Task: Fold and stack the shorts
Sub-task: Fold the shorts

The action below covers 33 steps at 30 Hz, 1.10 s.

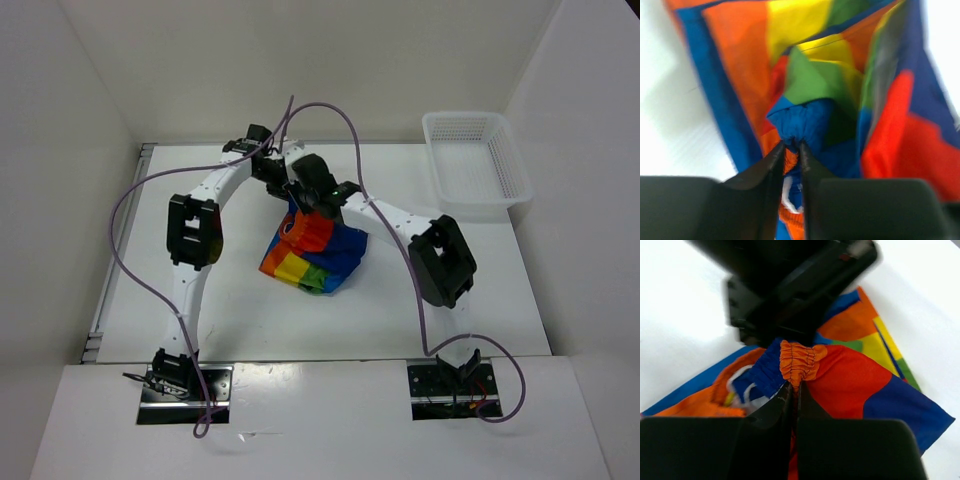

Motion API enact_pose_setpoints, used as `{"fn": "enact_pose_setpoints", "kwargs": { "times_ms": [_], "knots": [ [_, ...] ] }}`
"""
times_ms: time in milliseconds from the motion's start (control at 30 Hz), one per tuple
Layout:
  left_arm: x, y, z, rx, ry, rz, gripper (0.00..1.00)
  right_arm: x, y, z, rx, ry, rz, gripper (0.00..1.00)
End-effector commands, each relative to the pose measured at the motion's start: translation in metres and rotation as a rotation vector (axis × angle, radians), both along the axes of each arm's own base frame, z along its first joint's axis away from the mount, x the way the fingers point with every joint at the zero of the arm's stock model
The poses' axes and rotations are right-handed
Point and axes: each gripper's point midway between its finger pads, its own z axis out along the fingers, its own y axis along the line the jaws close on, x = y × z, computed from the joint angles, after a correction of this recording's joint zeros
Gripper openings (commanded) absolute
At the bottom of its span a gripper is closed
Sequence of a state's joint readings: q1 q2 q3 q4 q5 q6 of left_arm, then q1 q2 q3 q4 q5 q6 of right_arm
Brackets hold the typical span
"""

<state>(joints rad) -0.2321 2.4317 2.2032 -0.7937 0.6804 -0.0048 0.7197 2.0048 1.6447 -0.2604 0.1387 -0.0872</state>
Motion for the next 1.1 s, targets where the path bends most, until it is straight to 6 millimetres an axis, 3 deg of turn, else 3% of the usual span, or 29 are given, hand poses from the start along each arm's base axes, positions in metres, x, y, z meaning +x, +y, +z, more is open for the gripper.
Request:
{"fn": "enact_pose_setpoints", "kwargs": {
  "times_ms": [0,33,67,100,133,200,300,333,367,433,467,567,633,667,700,767,800,867,1000,1067],
  "knots": [
    [0.017,0.016,-0.004,0.030,-0.043,0.042,0.30,0.038,-0.009,0.016,-0.002,-0.134,-0.169,0.00],
    [0.018,0.018,-0.005,0.039,-0.045,0.047,0.42,0.043,-0.010,0.017,0.000,-0.143,-0.201,0.02],
    [0.018,0.018,-0.005,0.039,-0.045,0.047,0.47,0.048,-0.012,0.016,-0.008,-0.157,-0.226,0.07],
    [0.018,0.017,0.001,0.037,-0.057,0.048,0.51,0.053,-0.017,0.008,-0.034,-0.162,-0.259,0.14],
    [0.018,0.017,0.006,0.034,-0.066,0.048,0.55,0.055,-0.018,0.012,-0.033,-0.173,-0.271,0.29],
    [0.025,0.026,0.022,0.056,-0.114,0.077,0.59,0.059,-0.018,0.016,-0.034,-0.191,-0.279,0.32],
    [0.036,0.047,0.048,0.072,-0.180,0.129,0.64,0.068,-0.022,0.041,-0.010,-0.240,-0.305,0.49],
    [0.036,0.053,0.052,0.072,-0.183,0.139,0.69,0.070,-0.021,0.063,0.018,-0.275,-0.305,0.52],
    [0.038,0.062,0.067,0.077,-0.214,0.160,0.69,0.069,-0.020,0.069,0.021,-0.282,-0.291,0.59],
    [0.035,0.068,0.079,0.075,-0.229,0.172,0.70,0.066,-0.017,0.100,0.067,-0.317,-0.266,0.67],
    [0.029,0.069,0.098,0.068,-0.260,0.174,0.70,0.063,-0.017,0.107,0.067,-0.320,-0.249,0.69],
    [0.005,0.067,0.118,0.063,-0.276,0.164,0.67,0.053,-0.024,0.133,0.082,-0.347,-0.233,0.70],
    [-0.016,0.054,0.125,0.059,-0.275,0.134,0.60,0.048,-0.040,0.126,0.041,-0.335,-0.234,0.70],
    [-0.025,0.049,0.118,0.063,-0.252,0.119,0.59,0.042,-0.043,0.136,0.055,-0.343,-0.226,0.70],
    [-0.042,0.038,0.097,0.075,-0.196,0.086,0.57,0.039,-0.055,0.116,0.018,-0.304,-0.228,0.68],
    [-0.056,0.037,0.074,0.120,-0.138,0.080,0.53,0.032,-0.077,0.105,-0.005,-0.258,-0.224,0.66],
    [-0.062,0.038,0.065,0.129,-0.107,0.078,0.53,0.025,-0.088,0.081,-0.040,-0.206,-0.214,0.66],
    [-0.075,0.043,0.034,0.160,-0.026,0.075,0.53,0.017,-0.109,0.058,-0.080,-0.139,-0.201,0.66],
    [-0.089,0.044,0.004,0.191,0.036,0.067,0.53,-0.013,-0.139,0.006,-0.152,-0.021,-0.164,0.65],
    [-0.087,0.043,0.000,0.210,0.020,0.067,0.57,-0.006,-0.155,0.001,-0.145,-0.016,-0.206,0.65]
  ]
}}
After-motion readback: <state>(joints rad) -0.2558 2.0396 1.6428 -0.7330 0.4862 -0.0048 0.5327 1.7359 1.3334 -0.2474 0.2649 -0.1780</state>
